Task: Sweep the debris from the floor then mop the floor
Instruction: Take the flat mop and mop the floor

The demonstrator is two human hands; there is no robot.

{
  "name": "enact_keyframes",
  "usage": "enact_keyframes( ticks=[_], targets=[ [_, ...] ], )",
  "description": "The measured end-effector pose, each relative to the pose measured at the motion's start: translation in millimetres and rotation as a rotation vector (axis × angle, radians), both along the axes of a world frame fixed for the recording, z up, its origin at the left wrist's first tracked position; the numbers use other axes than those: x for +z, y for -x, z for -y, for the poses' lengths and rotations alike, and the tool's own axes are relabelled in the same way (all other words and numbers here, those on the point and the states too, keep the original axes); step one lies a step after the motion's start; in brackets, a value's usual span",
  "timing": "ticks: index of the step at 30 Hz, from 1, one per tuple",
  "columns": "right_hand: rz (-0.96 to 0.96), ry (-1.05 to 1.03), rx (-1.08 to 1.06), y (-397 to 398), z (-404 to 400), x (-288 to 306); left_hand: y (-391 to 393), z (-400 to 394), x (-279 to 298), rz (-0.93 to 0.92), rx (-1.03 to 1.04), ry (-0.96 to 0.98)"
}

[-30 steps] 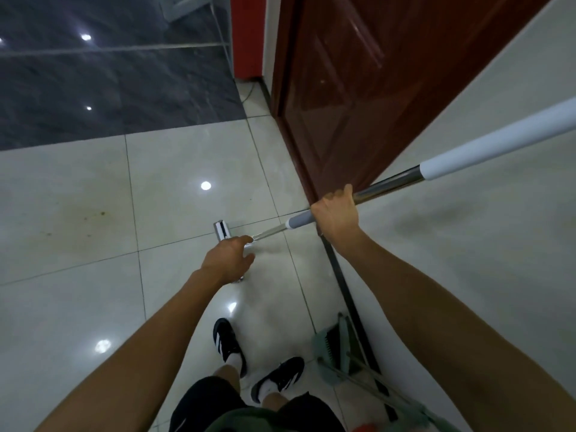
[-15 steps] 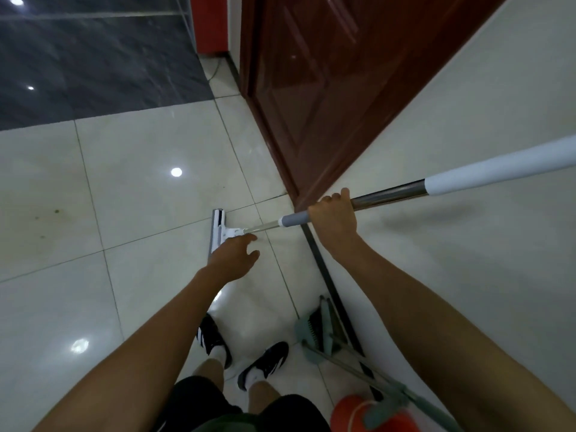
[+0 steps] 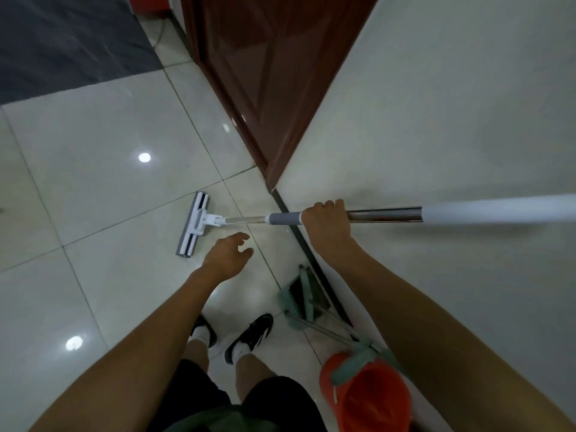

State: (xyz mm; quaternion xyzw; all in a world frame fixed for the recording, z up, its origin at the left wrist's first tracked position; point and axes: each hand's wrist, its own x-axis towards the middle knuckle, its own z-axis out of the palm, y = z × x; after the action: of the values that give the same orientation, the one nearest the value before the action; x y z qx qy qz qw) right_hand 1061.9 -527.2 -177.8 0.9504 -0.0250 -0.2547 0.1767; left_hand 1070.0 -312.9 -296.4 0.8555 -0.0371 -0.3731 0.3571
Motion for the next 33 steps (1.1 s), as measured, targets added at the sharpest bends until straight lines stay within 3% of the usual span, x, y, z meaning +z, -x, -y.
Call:
enact_keyframes(
  ticks=[8, 15, 24, 29, 33],
  targets=[
    [-0.05, -0.195, -0.14, 57, 44, -25, 42, 50, -24, -0.155, 0.154, 0.091],
    [-0.243, -0.227, -0.243, 81, 59, -43, 54, 98, -46, -0.419, 0.437, 0.18],
    [-0.142, -0.16, -0.255, 100, 69, -49, 48, 139, -75, -0.783, 0.897, 0.314],
    [-0.139, -0.212, -0.311, 115, 76, -54, 42, 162, -83, -0.869, 1.062, 0.415],
    [-0.118, -0.261, -0.305, 127, 84, -58, 38, 176, -94, -0.856, 1.126, 0.374]
  ],
)
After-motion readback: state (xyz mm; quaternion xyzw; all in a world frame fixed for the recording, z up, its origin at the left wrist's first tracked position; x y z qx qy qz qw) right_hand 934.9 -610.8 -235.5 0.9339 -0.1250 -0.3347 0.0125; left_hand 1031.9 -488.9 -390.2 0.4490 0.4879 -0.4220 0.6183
